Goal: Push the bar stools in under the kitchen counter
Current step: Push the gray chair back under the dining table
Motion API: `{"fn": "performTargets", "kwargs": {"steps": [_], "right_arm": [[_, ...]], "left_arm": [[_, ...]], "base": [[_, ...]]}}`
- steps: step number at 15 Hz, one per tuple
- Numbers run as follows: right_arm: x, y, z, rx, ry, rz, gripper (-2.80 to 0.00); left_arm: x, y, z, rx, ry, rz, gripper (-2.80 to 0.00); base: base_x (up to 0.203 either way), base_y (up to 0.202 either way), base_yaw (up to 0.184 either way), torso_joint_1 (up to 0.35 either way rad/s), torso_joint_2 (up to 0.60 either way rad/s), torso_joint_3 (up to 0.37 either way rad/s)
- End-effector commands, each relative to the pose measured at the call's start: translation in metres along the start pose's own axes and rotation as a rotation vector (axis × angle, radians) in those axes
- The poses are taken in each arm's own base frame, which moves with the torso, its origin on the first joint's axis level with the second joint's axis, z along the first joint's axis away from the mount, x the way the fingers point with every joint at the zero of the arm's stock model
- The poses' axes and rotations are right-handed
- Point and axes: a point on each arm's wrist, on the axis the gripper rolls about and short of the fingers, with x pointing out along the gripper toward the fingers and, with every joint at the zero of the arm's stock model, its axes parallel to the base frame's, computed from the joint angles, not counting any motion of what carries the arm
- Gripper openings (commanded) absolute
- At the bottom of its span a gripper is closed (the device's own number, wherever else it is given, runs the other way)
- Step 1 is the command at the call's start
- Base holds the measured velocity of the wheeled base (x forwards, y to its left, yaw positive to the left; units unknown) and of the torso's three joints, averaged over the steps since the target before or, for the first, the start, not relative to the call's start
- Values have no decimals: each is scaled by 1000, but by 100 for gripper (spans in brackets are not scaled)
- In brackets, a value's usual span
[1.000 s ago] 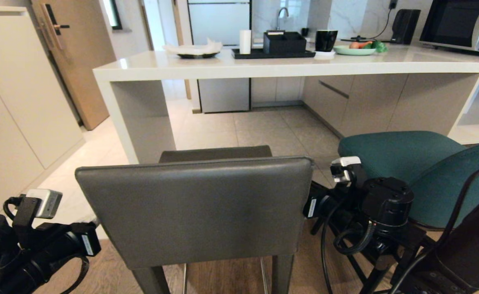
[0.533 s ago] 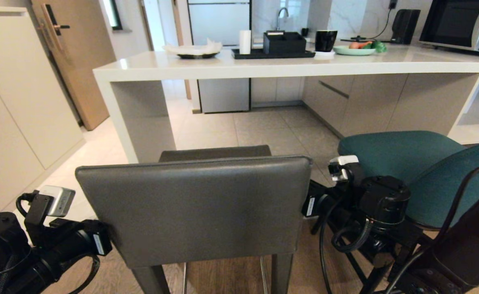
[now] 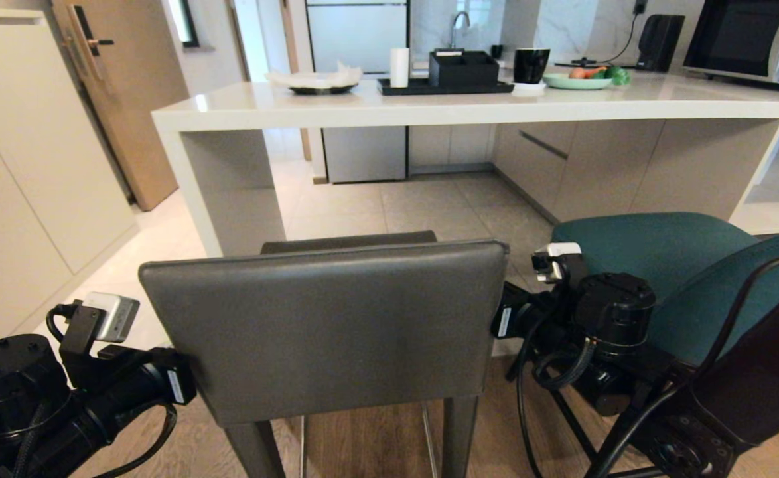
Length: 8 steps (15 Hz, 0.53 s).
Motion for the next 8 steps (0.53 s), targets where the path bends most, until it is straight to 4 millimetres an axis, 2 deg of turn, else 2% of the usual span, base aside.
{"fn": "performTargets", "kwargs": {"steps": [1, 4, 8], "right_arm": [[-1, 0, 1, 2, -7, 4, -280], [-1, 1, 0, 2, -5, 6, -280], [-1, 0, 0, 2, -5, 4, -280]], "left_arm": [[-1, -1, 0, 2, -2, 4, -280], [4, -1, -9, -2, 38, 68, -280], [10, 0, -10, 3, 40, 71, -280]], "base": [[0, 0, 0, 0, 0, 0], [0, 0, 0, 0, 0, 0], [16, 0, 1, -3, 1, 3]]}}
